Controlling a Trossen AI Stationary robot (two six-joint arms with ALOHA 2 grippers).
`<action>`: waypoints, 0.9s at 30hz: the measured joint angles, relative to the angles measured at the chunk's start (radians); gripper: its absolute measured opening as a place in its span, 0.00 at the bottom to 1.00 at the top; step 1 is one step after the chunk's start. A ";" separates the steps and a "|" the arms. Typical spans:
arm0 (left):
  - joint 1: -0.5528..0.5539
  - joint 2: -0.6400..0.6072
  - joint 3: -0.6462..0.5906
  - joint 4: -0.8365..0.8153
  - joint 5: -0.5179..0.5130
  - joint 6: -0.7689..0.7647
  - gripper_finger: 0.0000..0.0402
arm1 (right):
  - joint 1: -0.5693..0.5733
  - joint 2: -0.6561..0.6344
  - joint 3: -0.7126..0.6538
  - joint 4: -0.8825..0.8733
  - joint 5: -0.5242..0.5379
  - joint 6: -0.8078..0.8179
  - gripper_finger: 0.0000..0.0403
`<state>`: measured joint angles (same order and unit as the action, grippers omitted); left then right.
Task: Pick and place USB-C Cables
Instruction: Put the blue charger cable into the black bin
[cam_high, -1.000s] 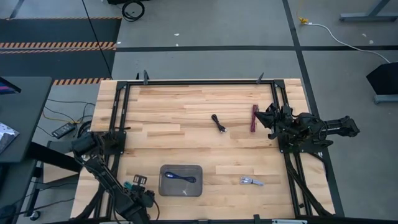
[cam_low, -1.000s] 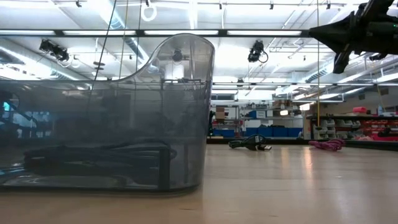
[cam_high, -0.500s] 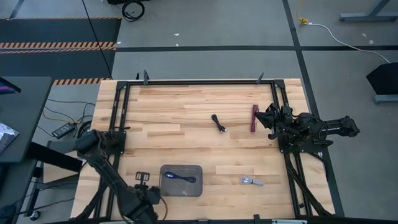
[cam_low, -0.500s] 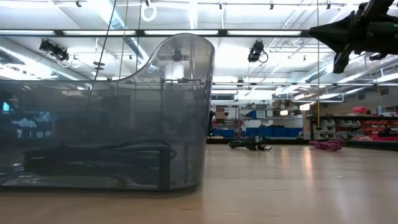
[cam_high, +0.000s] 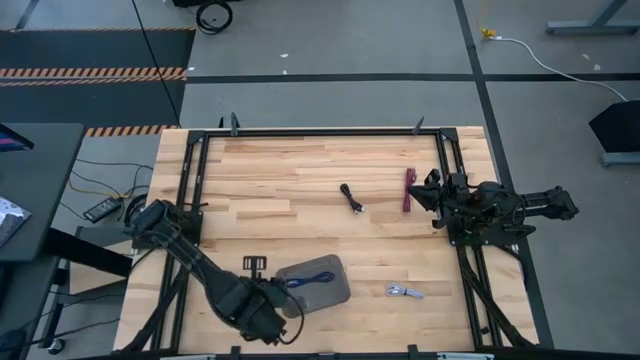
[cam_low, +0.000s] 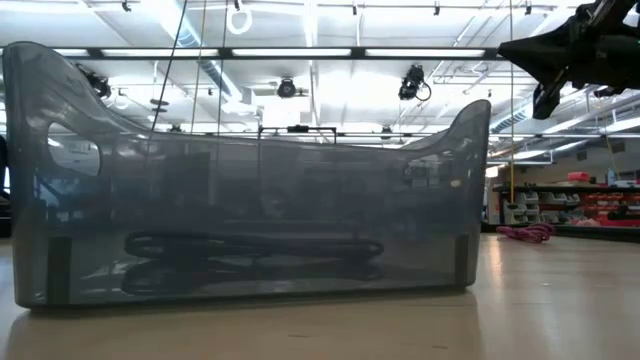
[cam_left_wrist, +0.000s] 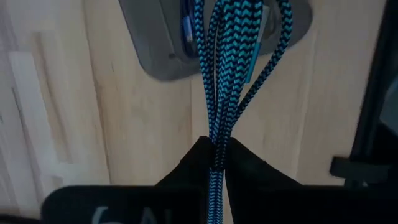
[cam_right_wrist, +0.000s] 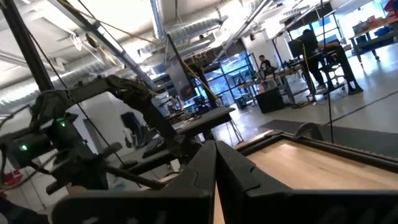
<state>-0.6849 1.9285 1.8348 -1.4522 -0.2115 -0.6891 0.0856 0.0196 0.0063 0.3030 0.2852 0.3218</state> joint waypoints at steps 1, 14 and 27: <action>0.016 -0.001 0.001 0.018 -0.015 -0.018 0.08 | 0.000 0.000 0.000 0.000 0.000 0.000 0.04; 0.213 0.019 -0.011 0.280 -0.029 -0.071 0.09 | 0.000 0.000 0.000 -0.027 0.000 0.023 0.04; 0.238 0.140 -0.012 0.393 0.006 0.021 0.10 | 0.000 0.017 0.001 -0.051 -0.015 0.045 0.04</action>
<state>-0.4469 2.0681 1.8230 -1.0595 -0.2058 -0.6680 0.0856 0.0362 0.0069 0.2522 0.2700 0.3667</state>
